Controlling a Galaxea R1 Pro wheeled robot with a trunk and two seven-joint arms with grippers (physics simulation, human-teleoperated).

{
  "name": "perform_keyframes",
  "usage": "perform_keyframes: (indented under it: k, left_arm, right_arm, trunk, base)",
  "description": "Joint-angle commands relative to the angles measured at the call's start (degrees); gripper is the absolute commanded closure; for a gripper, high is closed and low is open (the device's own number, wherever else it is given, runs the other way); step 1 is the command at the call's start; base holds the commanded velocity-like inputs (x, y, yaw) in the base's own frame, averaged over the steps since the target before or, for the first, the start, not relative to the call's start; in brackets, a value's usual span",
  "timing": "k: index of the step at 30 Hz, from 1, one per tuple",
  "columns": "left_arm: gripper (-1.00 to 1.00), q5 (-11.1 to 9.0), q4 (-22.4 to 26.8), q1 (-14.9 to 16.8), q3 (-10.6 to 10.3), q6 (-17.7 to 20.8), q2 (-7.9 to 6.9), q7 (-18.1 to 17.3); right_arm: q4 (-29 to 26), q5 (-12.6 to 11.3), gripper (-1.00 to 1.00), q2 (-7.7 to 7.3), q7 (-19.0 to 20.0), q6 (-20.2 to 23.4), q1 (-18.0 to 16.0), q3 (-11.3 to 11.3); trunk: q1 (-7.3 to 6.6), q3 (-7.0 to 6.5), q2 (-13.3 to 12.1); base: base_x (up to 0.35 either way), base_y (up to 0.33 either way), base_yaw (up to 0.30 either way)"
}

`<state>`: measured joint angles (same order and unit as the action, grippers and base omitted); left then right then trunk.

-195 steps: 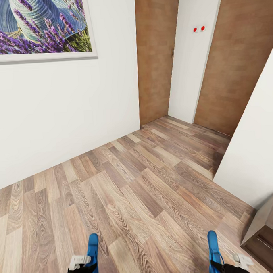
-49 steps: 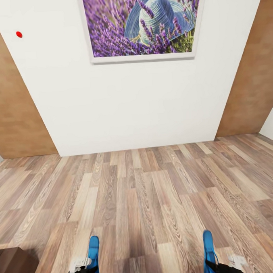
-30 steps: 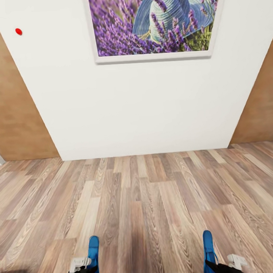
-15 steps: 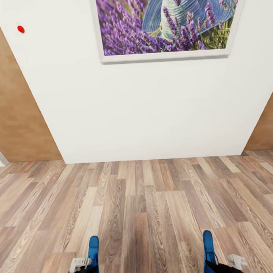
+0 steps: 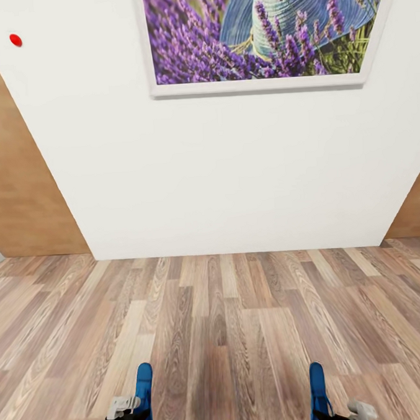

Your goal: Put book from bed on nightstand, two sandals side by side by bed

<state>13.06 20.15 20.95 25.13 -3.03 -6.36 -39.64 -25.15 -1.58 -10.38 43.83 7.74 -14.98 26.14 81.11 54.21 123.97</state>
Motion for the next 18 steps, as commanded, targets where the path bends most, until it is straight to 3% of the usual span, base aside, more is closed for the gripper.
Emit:
perform_keyframes:
  k: [1, 8, 18]
  left_arm:
    - [1.0, 0.55, -0.02, 0.04, 0.48, -0.32, 0.03, -0.27]
    - [1.0, 0.48, -0.02, 0.05, 0.49, -0.31, 0.02, -0.27]
    - [1.0, 0.45, -0.02, 0.05, 0.45, -0.22, 0.03, -0.27]
  right_arm:
    - [1.2, -0.35, 1.0, 0.02, 0.4, 0.61, -0.05, 0.43]
    - [3.63, -0.32, 1.0, 0.01, 0.49, 0.61, -0.05, 0.42]
    - [3.79, -0.21, 1.0, 0.03, 0.46, 0.6, -0.05, 0.4]
  trunk:
    - [0.02, 0.05, 0.02]
    - [0.02, 0.05, 0.02]
    - [0.02, 0.05, 0.02]
  base:
    - [0.267, 0.0, 0.0]
    - [0.154, 0.0, 0.0]
    - [0.304, 0.0, 0.0]
